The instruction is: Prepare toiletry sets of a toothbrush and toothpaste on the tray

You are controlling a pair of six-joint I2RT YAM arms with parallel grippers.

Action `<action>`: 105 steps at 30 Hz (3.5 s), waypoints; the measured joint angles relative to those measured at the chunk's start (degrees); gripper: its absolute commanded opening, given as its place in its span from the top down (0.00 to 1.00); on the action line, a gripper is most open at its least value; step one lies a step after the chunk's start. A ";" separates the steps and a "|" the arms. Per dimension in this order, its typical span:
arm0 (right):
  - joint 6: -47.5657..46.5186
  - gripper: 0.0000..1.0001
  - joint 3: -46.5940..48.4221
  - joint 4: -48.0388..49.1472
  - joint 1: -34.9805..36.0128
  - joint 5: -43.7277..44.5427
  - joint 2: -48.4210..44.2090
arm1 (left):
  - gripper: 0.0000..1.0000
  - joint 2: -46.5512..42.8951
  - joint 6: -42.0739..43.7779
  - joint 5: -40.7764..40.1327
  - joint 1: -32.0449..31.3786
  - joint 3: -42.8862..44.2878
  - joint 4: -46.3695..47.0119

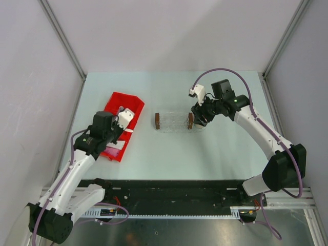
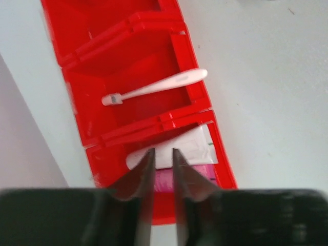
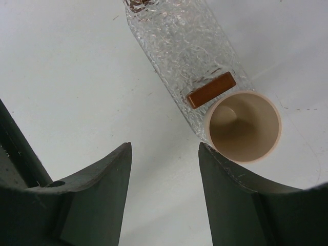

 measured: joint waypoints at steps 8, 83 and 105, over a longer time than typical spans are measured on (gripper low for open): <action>-0.02 0.40 0.00 0.09 0.07 0.00 0.02 | 0.23 2.16 2.21 0.52 0.00 -5.62 -0.48; -0.24 0.40 0.00 -0.66 -0.22 -1.16 0.24 | 1.00 11.98 5.97 1.70 3.56 -13.66 11.19; -0.20 0.39 0.00 -0.94 -0.22 -1.44 0.24 | 1.00 3.82 4.61 -1.05 3.67 -11.56 8.35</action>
